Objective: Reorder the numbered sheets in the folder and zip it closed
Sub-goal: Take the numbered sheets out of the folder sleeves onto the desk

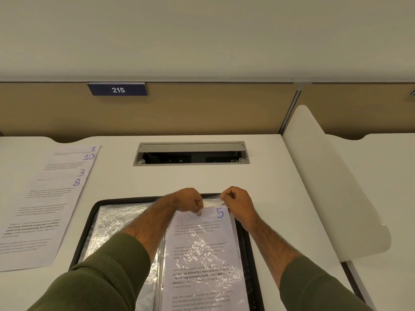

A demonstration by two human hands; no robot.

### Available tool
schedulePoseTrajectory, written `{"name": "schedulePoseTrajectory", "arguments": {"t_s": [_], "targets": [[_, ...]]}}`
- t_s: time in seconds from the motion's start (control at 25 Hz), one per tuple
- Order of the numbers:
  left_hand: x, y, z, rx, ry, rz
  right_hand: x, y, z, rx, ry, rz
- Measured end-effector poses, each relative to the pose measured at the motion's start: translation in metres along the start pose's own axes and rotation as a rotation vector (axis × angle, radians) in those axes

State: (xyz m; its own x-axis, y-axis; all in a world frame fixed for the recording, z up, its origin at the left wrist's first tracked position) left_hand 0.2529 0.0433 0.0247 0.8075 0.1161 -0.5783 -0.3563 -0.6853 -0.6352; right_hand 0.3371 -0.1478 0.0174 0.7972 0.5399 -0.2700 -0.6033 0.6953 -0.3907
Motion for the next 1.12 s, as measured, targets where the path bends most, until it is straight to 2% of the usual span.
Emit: {"name": "schedulePoseTrajectory", "arguments": {"t_s": [0.12,0.28,0.48,0.64,0.76,0.88,0.92,1.0,1.12], "targets": [[0.005,-0.005,0.002,0.004,-0.012,-0.030,0.004,-0.001,0.004,-0.052,-0.004,-0.056],[0.010,-0.024,0.003,0.049,-0.017,-0.266,0.017,-0.006,0.012,-0.109,-0.035,-0.125],[0.006,-0.048,-0.004,-0.066,-0.061,-0.609,0.026,-0.010,0.021,-0.165,0.013,-0.031],[0.006,-0.069,-0.008,-0.127,-0.001,-0.755,0.027,-0.009,0.013,-0.267,0.034,-0.005],[0.002,-0.083,-0.013,-0.159,0.091,-0.836,0.024,-0.008,0.012,-0.257,0.036,-0.028],[-0.006,-0.089,-0.022,-0.070,0.104,-1.053,0.023,-0.010,0.025,-0.167,-0.020,-0.103],[-0.010,-0.089,-0.021,-0.119,0.056,-1.115,0.024,-0.010,0.033,-0.124,-0.042,-0.134],[-0.017,-0.085,-0.014,-0.393,-0.069,-1.151,0.025,-0.011,0.048,-0.037,-0.075,-0.193],[-0.026,-0.075,0.003,-0.911,-0.190,-0.969,0.028,-0.010,0.072,0.014,-0.129,-0.238]]}}
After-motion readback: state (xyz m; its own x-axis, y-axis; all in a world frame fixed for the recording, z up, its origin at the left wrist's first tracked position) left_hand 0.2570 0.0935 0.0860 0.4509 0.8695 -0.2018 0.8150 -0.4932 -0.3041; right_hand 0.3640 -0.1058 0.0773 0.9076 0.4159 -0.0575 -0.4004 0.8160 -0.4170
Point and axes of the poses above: each hand's wrist, its own x-axis towards the middle knuckle, its own y-axis out of the palm, z = x × y, the point moved 1 cm from there along x, towards the middle knuckle, and after that the axes turned 4 degrees about -x, right-handed, at the moved point
